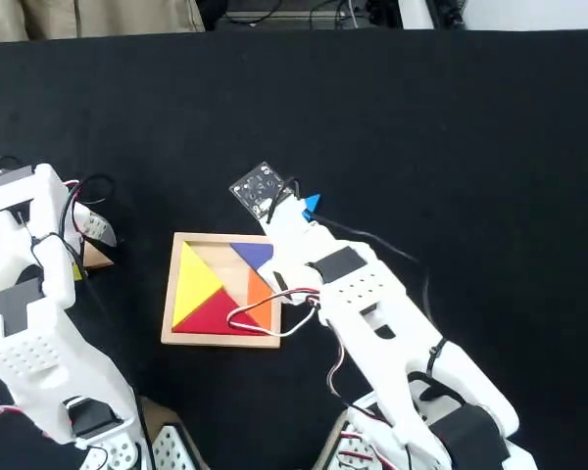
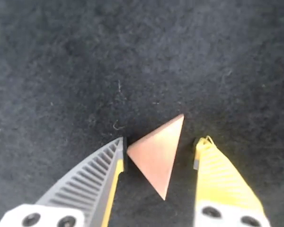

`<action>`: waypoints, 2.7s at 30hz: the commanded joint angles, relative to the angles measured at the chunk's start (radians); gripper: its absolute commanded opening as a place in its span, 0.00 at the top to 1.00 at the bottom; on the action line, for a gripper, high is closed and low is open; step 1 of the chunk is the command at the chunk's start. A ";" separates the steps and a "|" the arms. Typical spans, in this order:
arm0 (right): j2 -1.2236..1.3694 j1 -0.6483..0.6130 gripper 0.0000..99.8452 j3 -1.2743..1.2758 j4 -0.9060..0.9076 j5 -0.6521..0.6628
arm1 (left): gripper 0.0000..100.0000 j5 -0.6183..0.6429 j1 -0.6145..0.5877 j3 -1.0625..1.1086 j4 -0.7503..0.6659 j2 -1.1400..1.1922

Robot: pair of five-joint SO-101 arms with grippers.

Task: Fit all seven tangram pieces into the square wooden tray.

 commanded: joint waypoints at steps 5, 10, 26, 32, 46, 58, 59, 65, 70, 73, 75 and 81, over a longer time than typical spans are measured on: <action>-0.033 -0.018 0.99 -0.007 -0.003 0.011 | 0.75 0.054 -0.053 -0.038 -0.020 0.000; -0.033 -0.018 0.99 -0.007 -0.003 0.011 | 0.75 -0.006 -0.068 -0.102 0.060 0.000; -0.033 -0.018 0.99 -0.007 -0.003 0.011 | 0.75 -0.018 -0.073 -0.117 0.037 0.000; -0.033 -0.018 0.99 -0.007 -0.003 0.011 | 0.75 -0.034 -0.081 -0.117 0.014 0.000; -0.033 -0.020 0.99 -0.005 -0.002 0.049 | 0.75 -0.087 -0.007 -0.050 -0.020 0.008; -0.033 -0.020 0.99 -0.005 0.000 0.051 | 0.75 -0.029 -0.045 -0.058 0.046 0.000; -0.033 -0.020 0.99 -0.005 0.000 0.051 | 0.75 -0.026 -0.044 -0.054 0.043 0.000; -0.033 -0.020 0.99 -0.005 0.000 0.051 | 0.76 -0.025 -0.044 -0.054 0.038 0.011; -0.033 -0.020 0.99 -0.005 0.000 0.051 | 0.76 -0.025 -0.044 -0.051 0.038 0.011; -0.033 -0.020 0.99 -0.005 0.000 0.051 | 0.79 -0.025 -0.027 -0.051 0.038 0.011; -0.033 -0.020 0.99 -0.005 0.000 0.051 | 0.84 -0.025 -0.008 -0.051 0.038 0.011; -0.033 -0.020 0.99 -0.005 -0.002 0.051 | 0.87 -0.025 0.007 -0.059 0.025 0.011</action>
